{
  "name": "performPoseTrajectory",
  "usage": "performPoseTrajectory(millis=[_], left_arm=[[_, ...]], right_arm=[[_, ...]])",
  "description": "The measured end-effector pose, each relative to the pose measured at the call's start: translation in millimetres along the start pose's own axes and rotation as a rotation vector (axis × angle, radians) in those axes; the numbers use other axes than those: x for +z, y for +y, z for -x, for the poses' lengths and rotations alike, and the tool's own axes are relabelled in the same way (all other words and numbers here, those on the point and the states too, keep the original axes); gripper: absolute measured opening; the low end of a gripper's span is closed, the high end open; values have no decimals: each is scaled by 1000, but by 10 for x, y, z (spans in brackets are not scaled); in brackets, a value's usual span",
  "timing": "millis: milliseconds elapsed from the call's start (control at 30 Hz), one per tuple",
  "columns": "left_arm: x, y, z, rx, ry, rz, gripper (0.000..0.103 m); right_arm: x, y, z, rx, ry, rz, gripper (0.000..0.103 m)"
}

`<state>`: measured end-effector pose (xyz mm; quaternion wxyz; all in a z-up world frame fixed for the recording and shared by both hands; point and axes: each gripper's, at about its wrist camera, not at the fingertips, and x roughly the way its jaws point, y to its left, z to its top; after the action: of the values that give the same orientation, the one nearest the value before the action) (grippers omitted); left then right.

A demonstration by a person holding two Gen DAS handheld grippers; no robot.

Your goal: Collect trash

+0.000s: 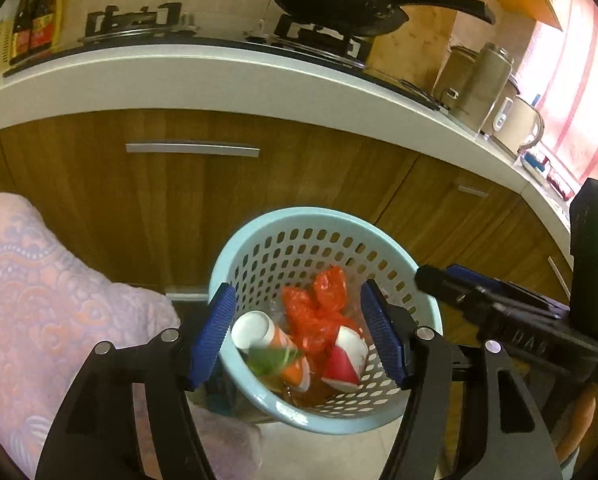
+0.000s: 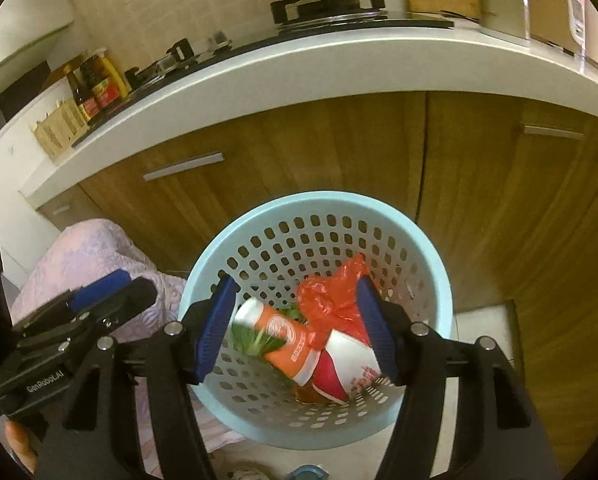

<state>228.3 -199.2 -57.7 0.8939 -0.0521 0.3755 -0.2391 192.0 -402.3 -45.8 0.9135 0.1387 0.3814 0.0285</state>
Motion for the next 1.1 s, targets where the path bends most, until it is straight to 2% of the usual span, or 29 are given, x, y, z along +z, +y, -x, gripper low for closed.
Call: performPoseTrajectory(millis=[233,367,433,533,700,800,967,1100], left_arm=[[-71,154,257,2,-50,49,63],[-128,213,550,21,-111,66,70],[-162,206,752,71,-159,47,73],[-235,201,1032,139,-242,32,82],[-342,241,1339,273,-339,1,84],[-356,305,1403,320,-373,-8,84],[-399,485,1419,338,-373,22,84],[-451,478,1398,444,-380,-14,84]], right_arm=[[-19,132,143,3,-31,31,59],[-77,304,344,-13,-92,72,59],[-107,379,412,-13,-113,87,59],[-165,516,489,0,-139,92,59],[-223,788,625,-20,-203,140,64],[-254,910,685,-62,-243,167,64],[-266,981,731,-104,-286,161,66],[-228,984,734,-103,-295,144,68]])
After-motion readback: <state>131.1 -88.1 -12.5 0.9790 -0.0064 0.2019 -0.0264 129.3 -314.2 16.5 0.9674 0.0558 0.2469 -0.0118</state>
